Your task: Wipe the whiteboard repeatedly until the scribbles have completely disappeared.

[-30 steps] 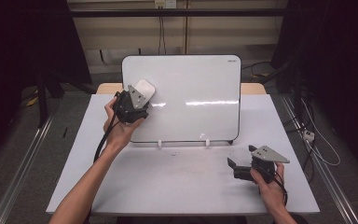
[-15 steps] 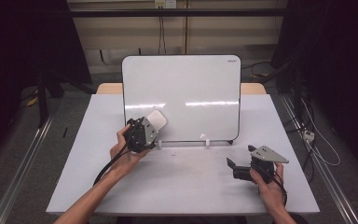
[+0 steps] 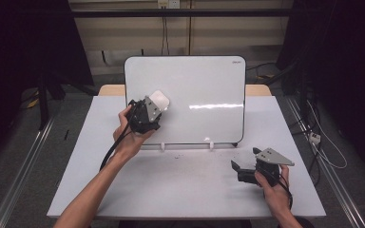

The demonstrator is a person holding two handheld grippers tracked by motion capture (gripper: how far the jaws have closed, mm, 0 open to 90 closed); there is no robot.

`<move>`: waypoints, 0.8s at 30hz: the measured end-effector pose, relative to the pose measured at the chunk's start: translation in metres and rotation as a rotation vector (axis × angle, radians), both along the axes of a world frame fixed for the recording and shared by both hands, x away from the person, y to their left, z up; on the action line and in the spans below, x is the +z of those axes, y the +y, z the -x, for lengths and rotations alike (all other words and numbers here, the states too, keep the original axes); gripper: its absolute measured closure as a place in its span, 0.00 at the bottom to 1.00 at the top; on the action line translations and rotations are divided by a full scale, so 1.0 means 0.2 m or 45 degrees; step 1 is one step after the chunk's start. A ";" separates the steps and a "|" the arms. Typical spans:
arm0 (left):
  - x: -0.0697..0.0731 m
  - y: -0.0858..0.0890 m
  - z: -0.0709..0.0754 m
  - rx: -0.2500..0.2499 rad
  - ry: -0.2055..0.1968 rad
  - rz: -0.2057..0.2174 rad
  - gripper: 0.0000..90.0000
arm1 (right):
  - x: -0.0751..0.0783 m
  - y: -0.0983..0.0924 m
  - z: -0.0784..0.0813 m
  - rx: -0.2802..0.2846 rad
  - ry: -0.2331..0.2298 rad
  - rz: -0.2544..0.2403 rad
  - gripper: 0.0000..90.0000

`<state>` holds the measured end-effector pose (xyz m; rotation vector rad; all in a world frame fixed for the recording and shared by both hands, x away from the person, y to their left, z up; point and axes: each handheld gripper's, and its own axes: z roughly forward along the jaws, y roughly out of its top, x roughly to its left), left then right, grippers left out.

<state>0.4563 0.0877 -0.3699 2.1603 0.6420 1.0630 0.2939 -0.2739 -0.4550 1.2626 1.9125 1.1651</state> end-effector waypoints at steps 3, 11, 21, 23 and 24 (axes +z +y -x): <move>0.05 -0.02 -0.05 0.007 -0.008 -0.005 0.35 | 0.00 0.00 0.00 0.000 0.004 -0.003 0.06; 0.19 -0.03 -0.17 0.064 0.015 0.060 0.35 | 0.00 -0.01 0.00 0.001 0.004 -0.007 0.06; 0.25 0.09 -0.25 0.138 0.016 0.212 0.35 | -0.01 -0.01 -0.01 0.000 0.015 -0.014 0.06; 0.26 0.09 -0.24 0.131 0.016 0.209 0.35 | -0.01 -0.01 -0.01 -0.003 0.016 -0.016 0.06; 0.26 0.09 -0.24 0.131 0.027 0.214 0.35 | -0.01 -0.01 -0.01 -0.004 0.015 -0.017 0.06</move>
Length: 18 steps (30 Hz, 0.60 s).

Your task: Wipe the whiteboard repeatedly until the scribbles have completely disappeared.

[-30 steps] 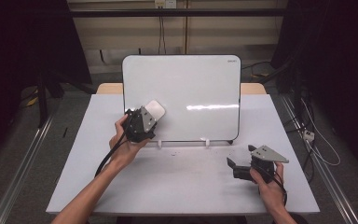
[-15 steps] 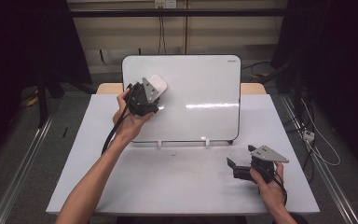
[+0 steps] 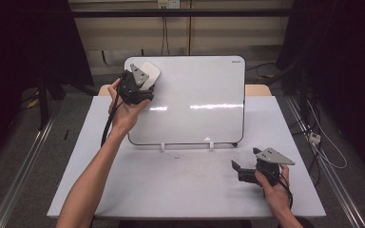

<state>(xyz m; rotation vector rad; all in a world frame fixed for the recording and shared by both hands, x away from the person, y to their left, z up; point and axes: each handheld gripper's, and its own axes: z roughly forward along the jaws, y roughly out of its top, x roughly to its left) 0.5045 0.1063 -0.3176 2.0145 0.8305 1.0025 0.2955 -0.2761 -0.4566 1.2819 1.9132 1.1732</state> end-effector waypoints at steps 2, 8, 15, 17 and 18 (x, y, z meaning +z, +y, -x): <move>0.00 0.01 0.00 -0.008 0.013 0.022 0.35 | 0.00 0.00 0.00 -0.004 0.002 -0.004 0.06; 0.01 0.05 -0.01 -0.042 0.058 0.111 0.35 | 0.01 0.02 0.00 0.003 0.002 -0.004 0.06; 0.01 0.08 0.00 -0.069 0.075 0.148 0.35 | 0.00 0.02 -0.01 0.006 0.002 -0.002 0.06; 0.01 0.09 0.01 -0.084 0.062 0.141 0.35 | 0.00 0.02 -0.01 0.005 0.002 -0.001 0.06; 0.01 0.09 0.02 -0.088 0.051 0.152 0.35 | 0.00 0.02 -0.01 0.008 0.004 0.002 0.06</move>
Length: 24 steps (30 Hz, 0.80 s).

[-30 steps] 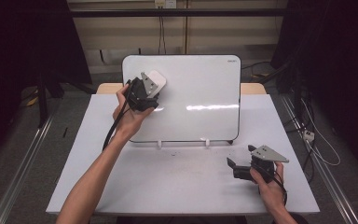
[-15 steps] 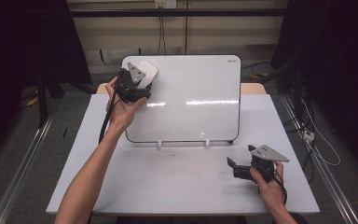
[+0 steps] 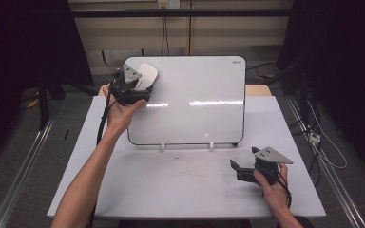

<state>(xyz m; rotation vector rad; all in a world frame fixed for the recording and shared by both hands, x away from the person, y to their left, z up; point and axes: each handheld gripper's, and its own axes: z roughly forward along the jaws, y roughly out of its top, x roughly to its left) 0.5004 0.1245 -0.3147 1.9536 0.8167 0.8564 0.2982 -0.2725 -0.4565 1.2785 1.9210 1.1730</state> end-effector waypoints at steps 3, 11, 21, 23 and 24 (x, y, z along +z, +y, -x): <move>0.03 0.00 0.03 -0.007 -0.032 0.019 0.35 | 0.00 0.00 0.00 -0.003 -0.001 0.002 0.06; 0.02 0.02 0.10 0.016 -0.073 -0.010 0.35 | 0.00 0.00 0.01 -0.001 -0.007 0.003 0.06; -0.02 0.05 0.16 0.001 -0.066 0.000 0.35 | 0.01 -0.01 0.01 -0.017 -0.009 0.001 0.06; -0.02 0.06 0.16 -0.006 -0.062 0.018 0.35 | 0.00 0.00 0.00 -0.019 -0.003 0.003 0.06; -0.03 0.07 0.16 -0.011 -0.056 0.032 0.35 | 0.00 0.00 0.00 -0.021 0.001 0.004 0.06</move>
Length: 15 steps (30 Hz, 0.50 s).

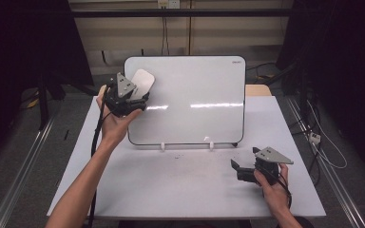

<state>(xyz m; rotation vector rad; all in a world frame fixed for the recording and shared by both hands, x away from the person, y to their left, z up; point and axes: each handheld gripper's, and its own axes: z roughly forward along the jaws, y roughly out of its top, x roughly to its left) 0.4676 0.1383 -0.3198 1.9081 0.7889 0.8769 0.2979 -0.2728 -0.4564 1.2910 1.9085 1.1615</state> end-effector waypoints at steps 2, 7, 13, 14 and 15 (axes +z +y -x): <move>0.00 0.01 0.01 0.000 0.003 0.005 0.35 | 0.00 0.00 0.00 0.003 -0.001 0.003 0.06; -0.02 0.03 0.04 0.001 0.000 0.007 0.35 | 0.00 0.00 0.00 0.013 -0.008 0.004 0.06; -0.03 0.03 0.09 -0.016 -0.006 -0.017 0.35 | 0.00 0.00 0.01 0.018 -0.010 0.002 0.06; -0.03 0.03 0.10 -0.014 -0.007 -0.012 0.35 | 0.00 -0.01 0.01 0.016 -0.010 0.002 0.06; -0.03 0.03 0.10 -0.012 -0.005 -0.012 0.35 | 0.00 -0.01 0.01 0.016 -0.011 0.003 0.06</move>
